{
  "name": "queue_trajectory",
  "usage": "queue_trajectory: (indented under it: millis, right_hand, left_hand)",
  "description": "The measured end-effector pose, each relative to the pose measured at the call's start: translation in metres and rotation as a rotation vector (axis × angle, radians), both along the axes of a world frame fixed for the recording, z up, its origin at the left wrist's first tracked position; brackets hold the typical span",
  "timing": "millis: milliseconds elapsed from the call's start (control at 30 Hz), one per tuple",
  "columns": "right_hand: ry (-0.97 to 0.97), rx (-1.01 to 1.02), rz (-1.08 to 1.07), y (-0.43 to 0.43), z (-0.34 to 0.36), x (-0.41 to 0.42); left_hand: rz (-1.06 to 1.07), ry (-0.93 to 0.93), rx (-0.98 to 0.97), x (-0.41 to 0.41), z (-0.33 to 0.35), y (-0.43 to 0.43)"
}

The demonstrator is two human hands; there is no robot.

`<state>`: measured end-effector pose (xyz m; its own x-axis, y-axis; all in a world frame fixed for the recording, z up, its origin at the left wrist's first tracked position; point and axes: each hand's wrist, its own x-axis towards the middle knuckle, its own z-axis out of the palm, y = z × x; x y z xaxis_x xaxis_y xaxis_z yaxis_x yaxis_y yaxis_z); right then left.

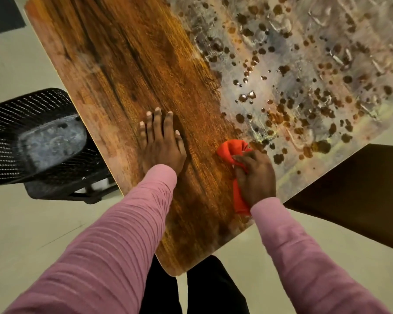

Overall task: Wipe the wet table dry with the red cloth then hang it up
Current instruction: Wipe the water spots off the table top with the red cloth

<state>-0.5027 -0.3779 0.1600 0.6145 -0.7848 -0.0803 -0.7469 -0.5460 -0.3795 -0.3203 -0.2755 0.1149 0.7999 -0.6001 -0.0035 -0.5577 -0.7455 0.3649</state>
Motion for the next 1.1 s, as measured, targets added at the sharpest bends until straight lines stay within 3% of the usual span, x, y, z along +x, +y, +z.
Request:
queue_trajectory:
  millis: [67,267,433,500,667,767,833,967,1100]
  right_hand:
    - [0.001,0.001,0.014,0.015,0.001,0.0]
    - [-0.035,0.04,0.43,0.055,0.008,-0.033]
    - [-0.001,0.009,0.066,0.009,0.004,-0.04]
    - [-0.021,0.001,0.047,0.025,0.003,-0.043]
    - [-0.086,0.115,0.455,0.095,0.002,-0.079]
    - [-0.078,0.158,0.565,0.095,0.005,-0.098]
    - [-0.05,0.115,0.474,0.076,0.004,-0.102]
    - [-0.066,0.072,0.074,0.042,0.001,-0.101]
    - [-0.092,0.142,0.24,0.113,-0.004,-0.099]
  left_hand:
    - [-0.012,0.013,-0.001,0.0,0.003,-0.001]
    - [-0.079,-0.093,-0.01,-0.023,0.008,0.004]
    - [0.024,-0.013,-0.066,-0.068,0.005,0.002]
    - [0.028,-0.001,-0.062,-0.077,0.001,-0.003]
    - [0.059,-0.05,-0.039,-0.077,-0.006,-0.008]
    - [0.053,-0.05,-0.043,-0.079,-0.008,-0.007]
    - [0.05,-0.053,-0.04,-0.078,-0.009,-0.008]
    - [0.056,-0.056,-0.035,-0.078,-0.01,-0.007]
    - [0.056,-0.058,-0.028,-0.08,-0.007,-0.007]
